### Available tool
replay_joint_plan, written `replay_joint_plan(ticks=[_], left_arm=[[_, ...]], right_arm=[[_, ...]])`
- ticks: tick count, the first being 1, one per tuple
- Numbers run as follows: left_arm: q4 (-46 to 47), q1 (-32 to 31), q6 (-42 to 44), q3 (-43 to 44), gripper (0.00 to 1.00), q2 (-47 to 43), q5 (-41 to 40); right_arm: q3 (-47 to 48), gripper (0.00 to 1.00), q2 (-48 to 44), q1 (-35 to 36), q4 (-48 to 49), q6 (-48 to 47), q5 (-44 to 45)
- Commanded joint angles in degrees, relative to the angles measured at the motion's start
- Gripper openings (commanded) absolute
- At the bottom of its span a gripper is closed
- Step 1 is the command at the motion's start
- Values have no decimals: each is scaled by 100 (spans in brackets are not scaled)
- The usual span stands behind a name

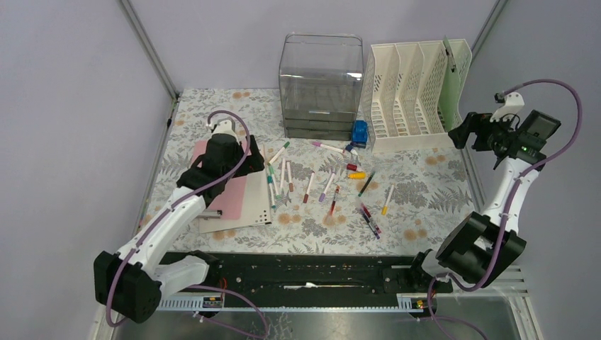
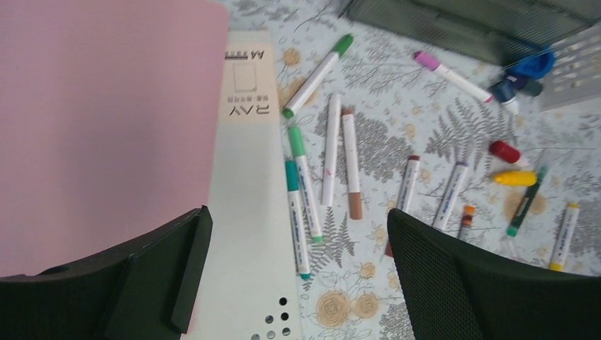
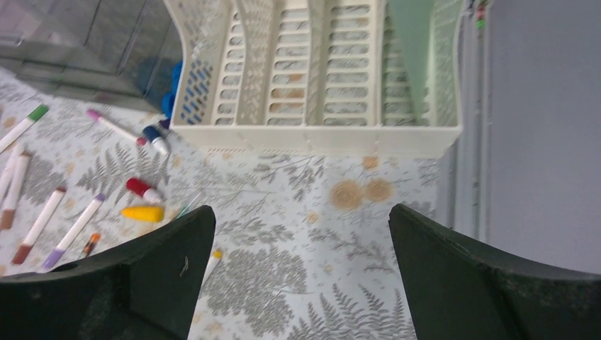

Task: Organize the desk
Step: Place the folder in the storage box, then pick up the folder from the center of the board.

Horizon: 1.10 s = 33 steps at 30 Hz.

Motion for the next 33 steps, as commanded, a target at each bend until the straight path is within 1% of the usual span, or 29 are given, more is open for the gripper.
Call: replay_joint_plan(ticks=[1, 7, 10, 11, 13, 17, 19, 21, 23, 26, 27, 28, 31, 33], left_arm=[[-95, 220, -205, 230, 99, 250, 285], [-43, 488, -1514, -518, 99, 19, 393], [-137, 609, -1990, -817, 99, -232, 222], [-237, 634, -2165, -890, 96, -337, 85], [-391, 680, -2515, -1076, 88, -623, -241], [-604, 953, -2997, -1512, 86, -1264, -765], [-779, 1180, -3084, -1514, 85, -1317, -912], [-1016, 1421, -3135, -1411, 83, -1174, -956], [-1329, 1639, -3316, -1239, 79, -929, -1036], [-1740, 1834, -3673, -1023, 74, -577, -1191], [-1857, 1875, -3854, -990, 69, -498, -1292], [-1929, 1912, -3991, -982, 66, -455, -1372], [-1934, 1984, -4313, -1042, 56, -431, -1643], [-1780, 2082, -4332, -1112, 51, -376, -1637]], right_arm=[[-224, 100, -293, 4, -439, -105, -683], [-670, 100, -525, 72, -790, -98, -1064], [-797, 100, -602, 316, -925, -219, -1080], [-818, 100, -613, 468, -984, -264, -1030], [-831, 100, -577, 941, -1096, -297, -952], [-777, 100, -353, 2054, -1136, -203, -925], [-809, 100, -237, 2521, -988, -106, -935], [-830, 100, -74, 2858, -892, -47, -984], [-829, 100, 107, 3099, -885, -14, -1063], [-865, 100, 298, 3265, -831, 38, -1154], [-866, 100, 345, 3291, -803, 63, -1166], [-878, 100, 373, 3302, -775, 79, -1183], [-928, 100, 404, 3304, -735, 73, -1217], [-980, 100, 429, 3304, -712, 63, -1243]])
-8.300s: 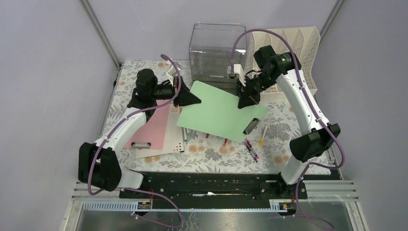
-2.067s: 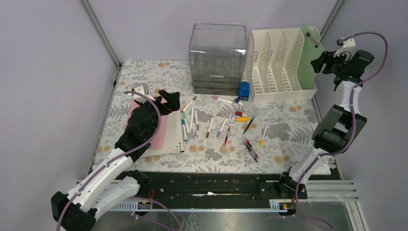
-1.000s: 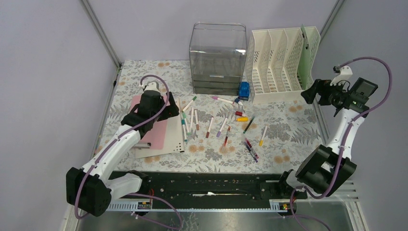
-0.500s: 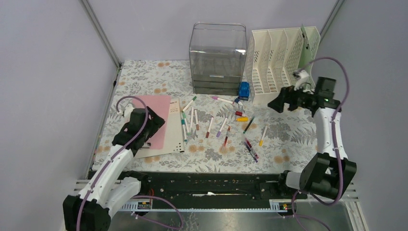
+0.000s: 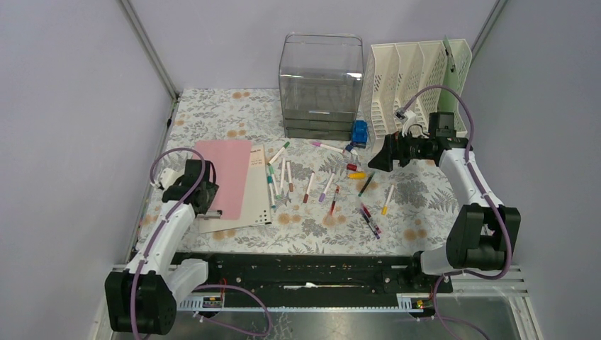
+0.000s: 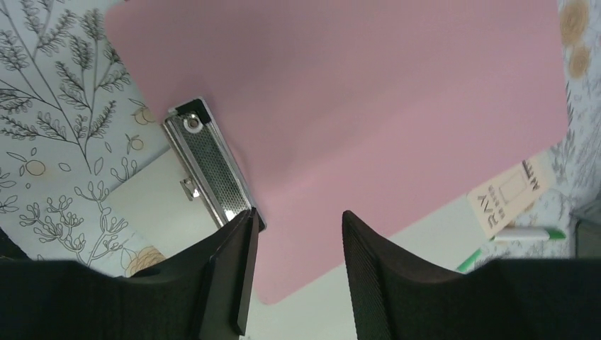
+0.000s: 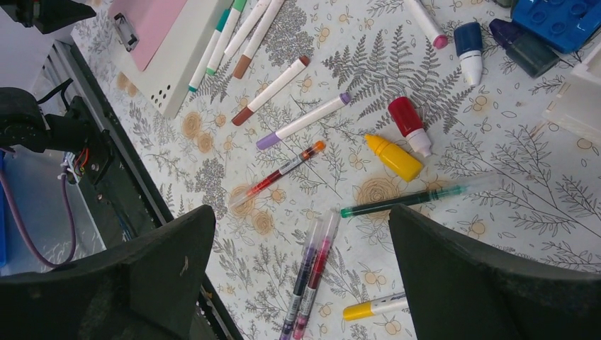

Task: Organize the desk
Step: Pick up the folder from the center of the board.

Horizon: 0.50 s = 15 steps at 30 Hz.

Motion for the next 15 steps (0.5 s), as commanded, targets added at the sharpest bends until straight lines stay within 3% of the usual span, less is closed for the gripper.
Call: replay_joint_plan(ticks=[1, 15], left_arm=[[58, 216, -476, 128, 49, 101, -373], [626, 699, -676, -344, 35, 909, -20]], right_arm=[[-81, 100, 7, 27, 170, 32, -265], [-86, 100, 148, 27, 187, 48, -302]])
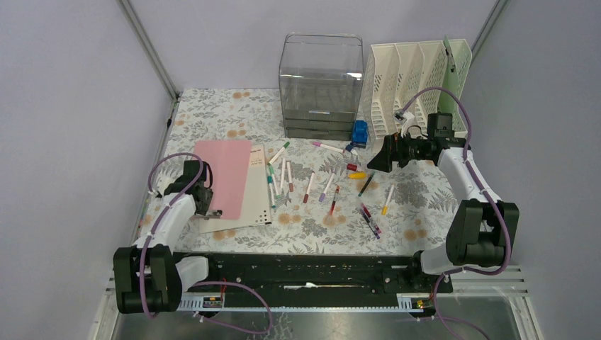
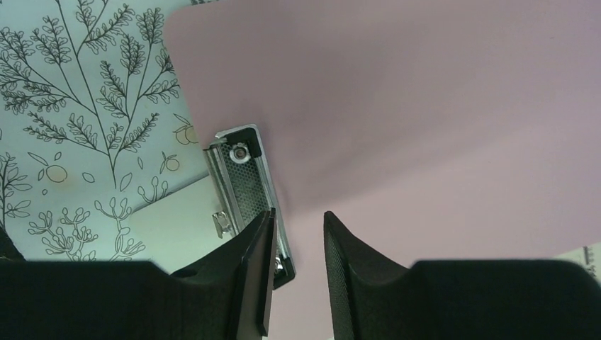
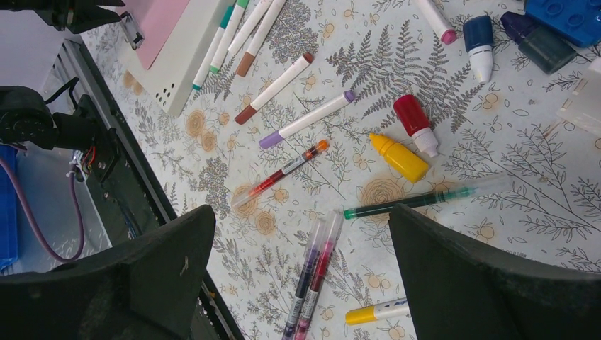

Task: Organize the desk
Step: Pick up the folder from the center of the board.

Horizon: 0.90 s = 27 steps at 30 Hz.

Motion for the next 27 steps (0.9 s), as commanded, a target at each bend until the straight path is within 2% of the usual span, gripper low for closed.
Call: replay_joint_plan(ticks=[1, 13, 17, 23, 27], left_arm=[[415, 128, -206, -175, 35, 223, 79], [896, 291, -226, -400, 34, 727, 266], [959, 311, -216, -429, 29, 830, 329], [943, 322, -152, -469, 28, 878, 422], [538, 326, -111, -241, 26, 1129, 365]], right_arm=[[-12, 100, 8, 25, 81, 30, -153], [-107, 100, -32, 25, 158, 78, -142], [-107, 100, -31, 25, 162, 79, -145], [-124, 100, -45, 25, 169, 75, -141], [-124, 100, -38, 25, 170, 78, -142]])
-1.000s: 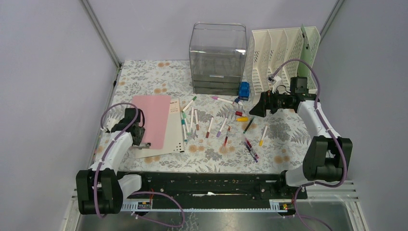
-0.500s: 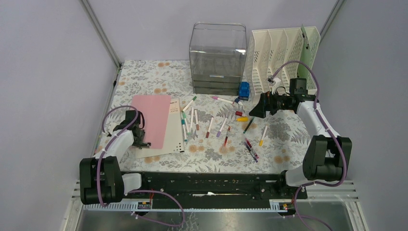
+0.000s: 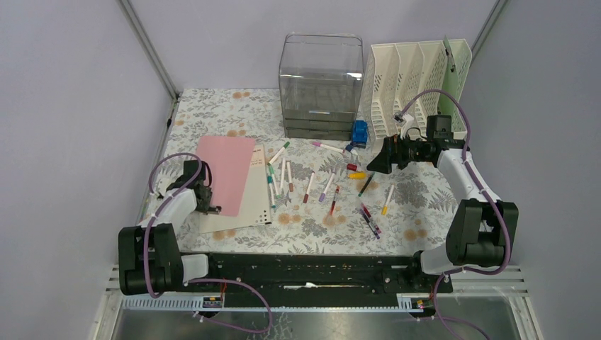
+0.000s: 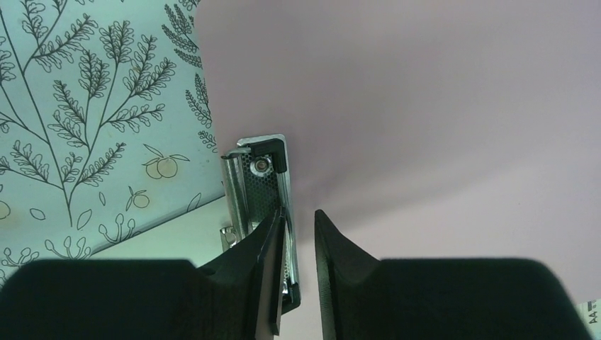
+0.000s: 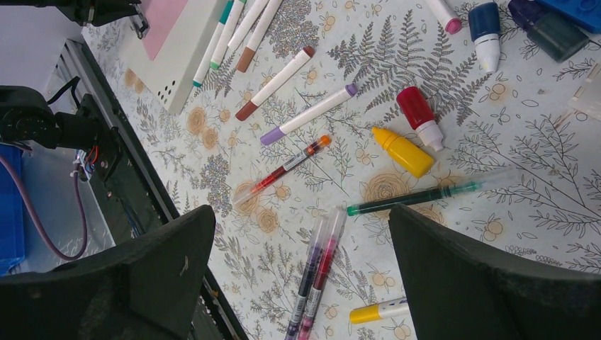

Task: Organize the desk
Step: Pick up the folder from the center of the board.

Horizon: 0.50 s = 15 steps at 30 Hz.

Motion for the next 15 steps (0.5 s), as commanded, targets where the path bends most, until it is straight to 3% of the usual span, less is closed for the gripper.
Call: replay_joint_plan(ticks=[1, 6, 15], left_arm=[[-575, 20, -9, 118, 24, 477, 177], [-1102, 24, 14, 511, 16, 1007, 82], [-844, 20, 176, 625, 2, 1040, 251]], right_arm=[[0, 100, -39, 25, 126, 24, -144], [0, 100, -42, 25, 135, 24, -151], [-9, 100, -82, 25, 135, 42, -150]])
